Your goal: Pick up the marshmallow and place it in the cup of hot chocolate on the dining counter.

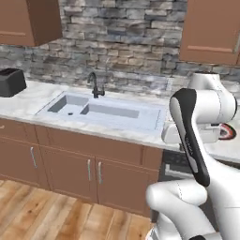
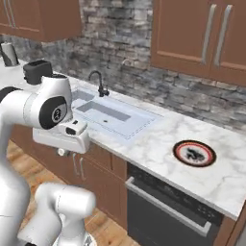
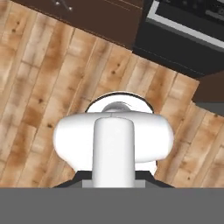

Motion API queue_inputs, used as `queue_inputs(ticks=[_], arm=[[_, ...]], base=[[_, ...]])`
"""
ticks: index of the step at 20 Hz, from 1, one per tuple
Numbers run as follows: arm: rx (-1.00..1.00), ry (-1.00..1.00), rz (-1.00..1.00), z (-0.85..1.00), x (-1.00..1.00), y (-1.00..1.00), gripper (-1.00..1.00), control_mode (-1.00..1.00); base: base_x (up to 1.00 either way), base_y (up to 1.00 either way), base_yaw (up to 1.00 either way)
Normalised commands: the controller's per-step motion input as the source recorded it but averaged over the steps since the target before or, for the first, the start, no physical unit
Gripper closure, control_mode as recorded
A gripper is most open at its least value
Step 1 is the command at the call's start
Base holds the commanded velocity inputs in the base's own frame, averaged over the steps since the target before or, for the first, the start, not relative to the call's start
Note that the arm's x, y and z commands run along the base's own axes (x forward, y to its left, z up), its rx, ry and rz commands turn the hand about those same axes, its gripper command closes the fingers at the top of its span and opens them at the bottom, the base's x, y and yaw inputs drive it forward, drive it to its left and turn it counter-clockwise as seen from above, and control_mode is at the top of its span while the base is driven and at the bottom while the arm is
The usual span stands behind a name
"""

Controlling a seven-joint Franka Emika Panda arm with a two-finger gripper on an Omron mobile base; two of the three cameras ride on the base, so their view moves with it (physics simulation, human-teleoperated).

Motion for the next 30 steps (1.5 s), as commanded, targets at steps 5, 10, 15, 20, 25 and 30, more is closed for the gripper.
queue_inputs(ticks=[5,10,15,20,25,30], arm=[[0.00,0.00,0.00,0.00,0.00,0.00,1.00,1.00],[0.00,0.00,0.00,0.00,0.00,0.00,1.00,1.00],[0.00,0.00,0.00,0.00,0.00,0.00,1.00,1.00],[0.00,0.00,0.00,0.00,0.00,0.00,1.00,1.00],[0.00,0.00,0.00,0.00,0.00,0.00,1.00,1.00],[0.00,0.00,0.00,0.00,0.00,0.00,1.00,1.00]], base=[[0.00,0.00,1.00],[0.00,0.00,1.00],[0.00,0.00,1.00],[0.00,0.00,1.00],[0.00,0.00,1.00],[0.00,0.00,1.00]])
